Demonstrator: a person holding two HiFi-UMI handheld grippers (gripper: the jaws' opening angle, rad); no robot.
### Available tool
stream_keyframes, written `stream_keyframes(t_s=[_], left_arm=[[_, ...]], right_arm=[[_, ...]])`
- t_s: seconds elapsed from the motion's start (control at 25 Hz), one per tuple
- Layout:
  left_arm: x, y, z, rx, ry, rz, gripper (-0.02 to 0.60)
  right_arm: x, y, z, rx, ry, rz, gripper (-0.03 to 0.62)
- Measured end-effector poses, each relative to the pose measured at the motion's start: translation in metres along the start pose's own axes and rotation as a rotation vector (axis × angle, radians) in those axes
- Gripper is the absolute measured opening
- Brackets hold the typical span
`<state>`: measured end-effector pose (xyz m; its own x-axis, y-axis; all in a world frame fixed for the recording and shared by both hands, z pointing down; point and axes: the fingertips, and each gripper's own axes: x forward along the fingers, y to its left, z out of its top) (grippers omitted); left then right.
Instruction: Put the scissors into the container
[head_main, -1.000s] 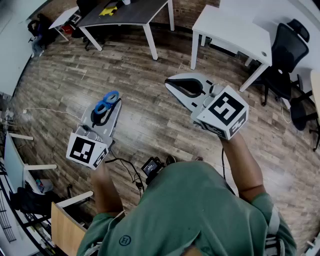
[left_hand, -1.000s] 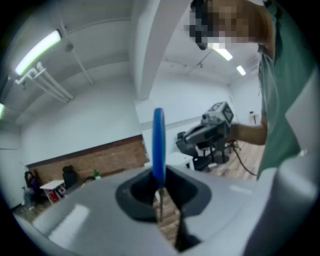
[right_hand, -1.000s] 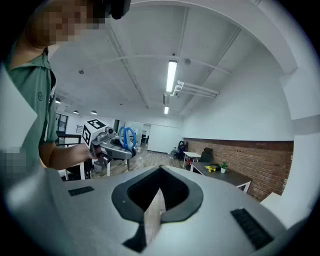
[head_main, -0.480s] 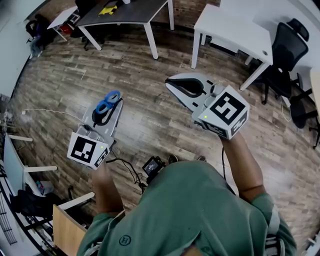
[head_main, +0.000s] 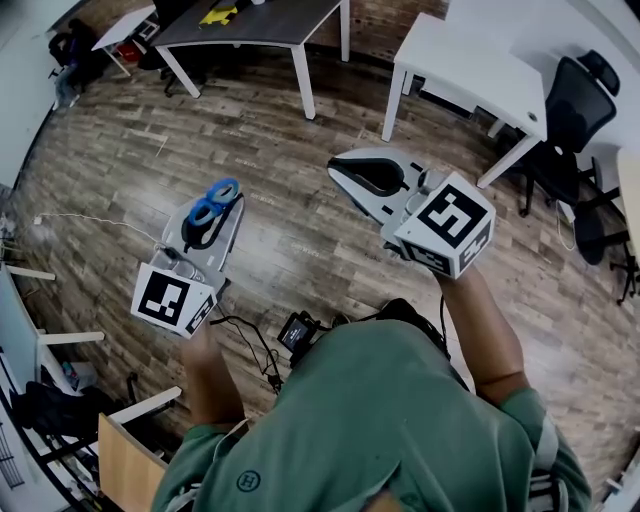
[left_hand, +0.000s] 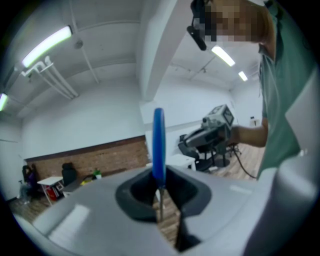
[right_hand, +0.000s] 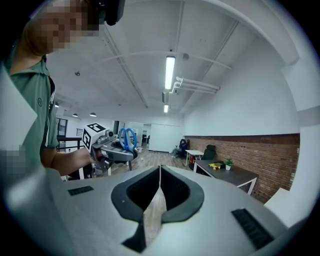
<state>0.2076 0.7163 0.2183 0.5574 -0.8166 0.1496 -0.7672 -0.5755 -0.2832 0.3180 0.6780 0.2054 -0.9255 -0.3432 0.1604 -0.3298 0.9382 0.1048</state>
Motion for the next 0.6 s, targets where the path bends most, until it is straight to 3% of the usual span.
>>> stream_keyframes(t_s=[0.24, 0.6], left_arm=[[0.030, 0.018, -0.002, -0.007, 0.019, 0.018, 0.035], [0.092, 0.056, -0.003, -0.015, 0.066, 0.092, 0.036]], right_arm=[[0.014, -0.038, -0.005, 0.032, 0.017, 0.015, 0.007], [0.043, -0.113, -0.015, 0.031, -0.020, 0.121, 0.006]])
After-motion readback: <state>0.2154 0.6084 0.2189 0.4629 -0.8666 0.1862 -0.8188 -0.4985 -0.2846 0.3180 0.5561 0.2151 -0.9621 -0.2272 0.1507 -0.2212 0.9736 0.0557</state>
